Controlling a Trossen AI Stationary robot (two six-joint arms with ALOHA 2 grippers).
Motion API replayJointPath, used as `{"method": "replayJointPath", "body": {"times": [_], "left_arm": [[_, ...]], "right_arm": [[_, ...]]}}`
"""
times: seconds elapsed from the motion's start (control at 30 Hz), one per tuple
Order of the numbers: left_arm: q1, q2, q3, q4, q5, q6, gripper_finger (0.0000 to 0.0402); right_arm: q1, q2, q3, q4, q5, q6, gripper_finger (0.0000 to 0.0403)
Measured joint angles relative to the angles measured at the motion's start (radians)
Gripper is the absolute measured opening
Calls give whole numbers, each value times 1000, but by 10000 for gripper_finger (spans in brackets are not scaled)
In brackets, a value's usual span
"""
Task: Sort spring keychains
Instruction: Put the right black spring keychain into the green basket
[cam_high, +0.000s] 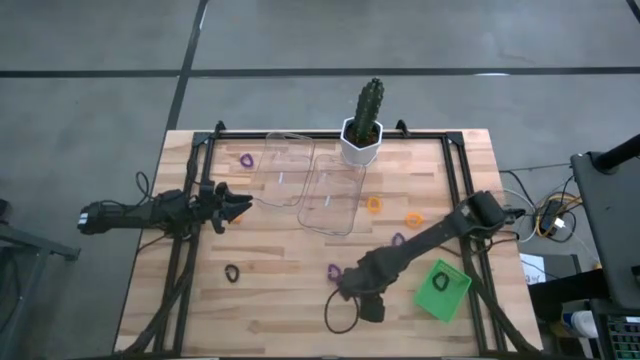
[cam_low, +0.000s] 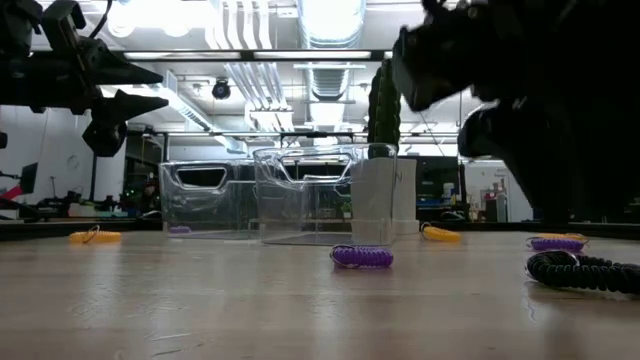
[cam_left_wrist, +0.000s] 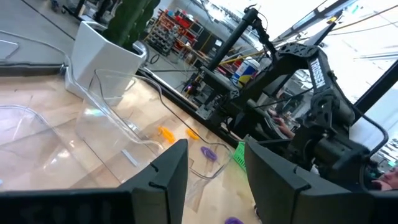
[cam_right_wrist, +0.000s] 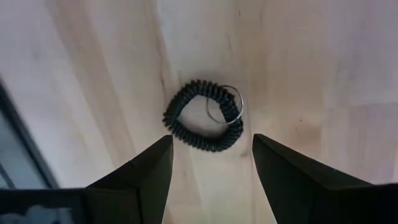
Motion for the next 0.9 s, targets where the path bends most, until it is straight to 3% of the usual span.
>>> {"method": "replayJointPath", "body": {"times": [0.57, 0.9], "left_arm": [[0, 0, 0, 1, 1, 0, 151], [0, 0, 0, 1, 1, 0, 151]], "right_arm": [[0, 115, 2, 16, 52, 110, 210], [2, 114, -1, 6, 138, 260, 106]]}}
